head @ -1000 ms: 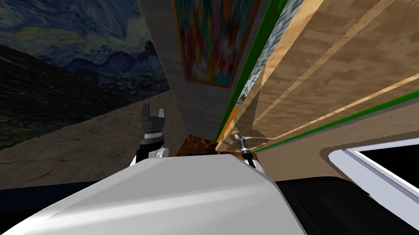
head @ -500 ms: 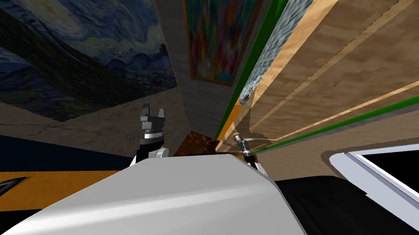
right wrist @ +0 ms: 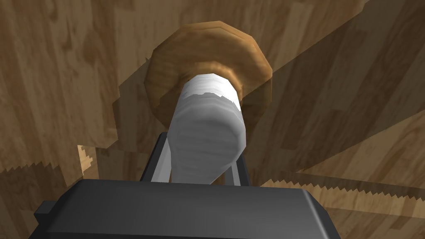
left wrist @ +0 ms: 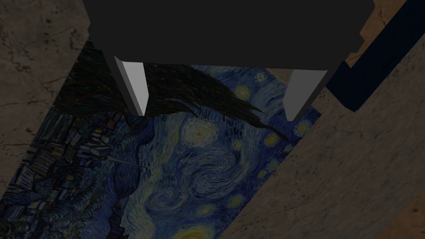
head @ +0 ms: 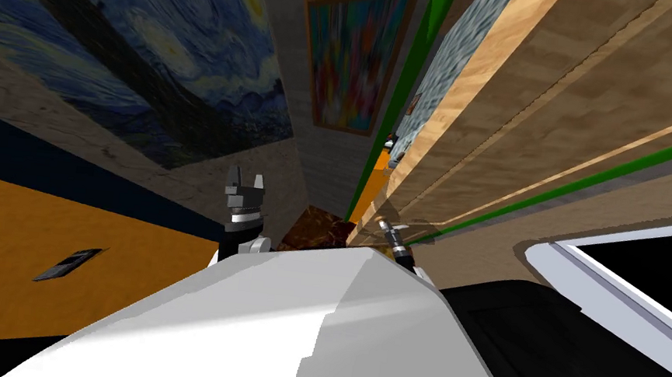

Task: Pull the door open

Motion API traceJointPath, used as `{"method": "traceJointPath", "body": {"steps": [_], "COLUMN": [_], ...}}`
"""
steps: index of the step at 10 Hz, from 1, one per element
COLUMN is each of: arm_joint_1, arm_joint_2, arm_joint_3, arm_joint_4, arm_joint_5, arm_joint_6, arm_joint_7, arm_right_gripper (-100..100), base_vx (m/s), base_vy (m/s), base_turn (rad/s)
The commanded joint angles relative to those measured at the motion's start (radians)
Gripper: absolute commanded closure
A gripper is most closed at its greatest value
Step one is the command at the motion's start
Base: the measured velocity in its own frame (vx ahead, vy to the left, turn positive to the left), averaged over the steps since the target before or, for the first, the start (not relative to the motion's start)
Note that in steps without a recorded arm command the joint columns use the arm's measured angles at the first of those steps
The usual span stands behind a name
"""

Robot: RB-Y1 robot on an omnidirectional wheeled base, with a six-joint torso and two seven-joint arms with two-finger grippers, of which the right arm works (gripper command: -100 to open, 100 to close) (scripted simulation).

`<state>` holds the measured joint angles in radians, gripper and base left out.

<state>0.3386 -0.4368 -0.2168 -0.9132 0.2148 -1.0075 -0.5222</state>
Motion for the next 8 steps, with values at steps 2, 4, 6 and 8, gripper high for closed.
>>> {"method": "traceJointPath", "body": {"steps": [2,4,6,8], "arm_joint_1": [0.002,0.001,0.001,0.0], "arm_joint_2": [-0.005,-0.012,-0.02,-0.03], "arm_joint_3": [0.001,0.0,-0.001,-0.002], "arm_joint_4": [0.014,0.027,0.043,0.062], "arm_joint_5": [0.004,0.007,0.011,0.015], "arm_joint_6": [-0.019,-0.037,-0.058,-0.084], "arm_joint_7": [-0.006,-0.01,-0.015,-0.021], "arm_right_gripper": [100,100,100,100], "base_vx": [-0.111,-0.21,-0.229,-0.247], "base_vy": [-0.017,-0.073,-0.079,-0.085], "base_turn": [0.102,0.162,0.163,0.196]}}
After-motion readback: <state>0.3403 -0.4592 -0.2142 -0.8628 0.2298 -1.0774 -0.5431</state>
